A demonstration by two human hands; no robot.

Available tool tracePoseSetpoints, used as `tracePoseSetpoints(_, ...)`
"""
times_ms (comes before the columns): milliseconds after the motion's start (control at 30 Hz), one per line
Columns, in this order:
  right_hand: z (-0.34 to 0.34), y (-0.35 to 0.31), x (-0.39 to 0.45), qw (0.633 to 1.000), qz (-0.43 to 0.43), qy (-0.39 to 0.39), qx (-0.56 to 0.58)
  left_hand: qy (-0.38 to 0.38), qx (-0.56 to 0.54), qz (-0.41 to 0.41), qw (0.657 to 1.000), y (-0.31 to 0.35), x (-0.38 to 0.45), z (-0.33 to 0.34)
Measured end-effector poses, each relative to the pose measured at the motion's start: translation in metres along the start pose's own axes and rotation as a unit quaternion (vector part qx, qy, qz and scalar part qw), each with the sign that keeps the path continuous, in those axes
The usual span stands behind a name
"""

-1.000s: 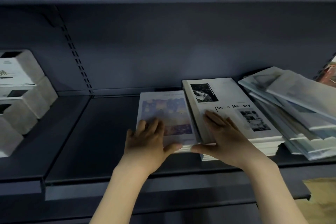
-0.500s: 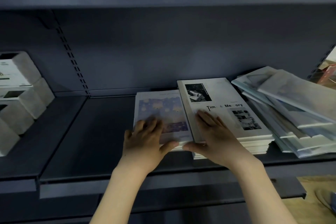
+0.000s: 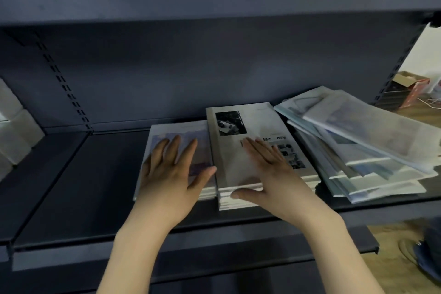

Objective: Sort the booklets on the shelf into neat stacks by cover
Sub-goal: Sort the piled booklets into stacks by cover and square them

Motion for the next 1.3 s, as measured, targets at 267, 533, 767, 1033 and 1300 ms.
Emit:
tracePoseSetpoints(267,-0.021,0.053,-0.027,0.998,0.031,0.052,-0.034,0.01,-0.031,0.056,0.998,0.059,0.01,0.024)
tracePoseSetpoints(533,-0.048,0.104,-0.056,0.995,0.029,0.086,-0.04,0.04,-0.077,0.13,0.988,0.133,0.025,0.05)
tracePoseSetpoints(767,-0.068,0.167,-0.086,0.997,0.042,0.043,-0.046,0.047,-0.081,0.138,0.986,0.173,0.029,0.07)
tracePoseSetpoints(1033,-0.061,0.209,-0.098,0.994,0.057,-0.031,-0.088,0.052,-0.079,0.11,0.989,0.195,0.029,0.084)
tracePoseSetpoints(1300,-0.075,0.194,-0.101,0.998,0.034,0.007,-0.054,0.077,-0.07,0.104,0.989,0.21,0.025,0.083)
Point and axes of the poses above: each hand's wrist, its own x-axis towards the middle knuckle, its own z-axis out of the palm, y = z × x, the point moved 1 cm from there along x, towards the middle knuckle, and after that the axes turned 11 degrees about -x, right-handed, at the moved point
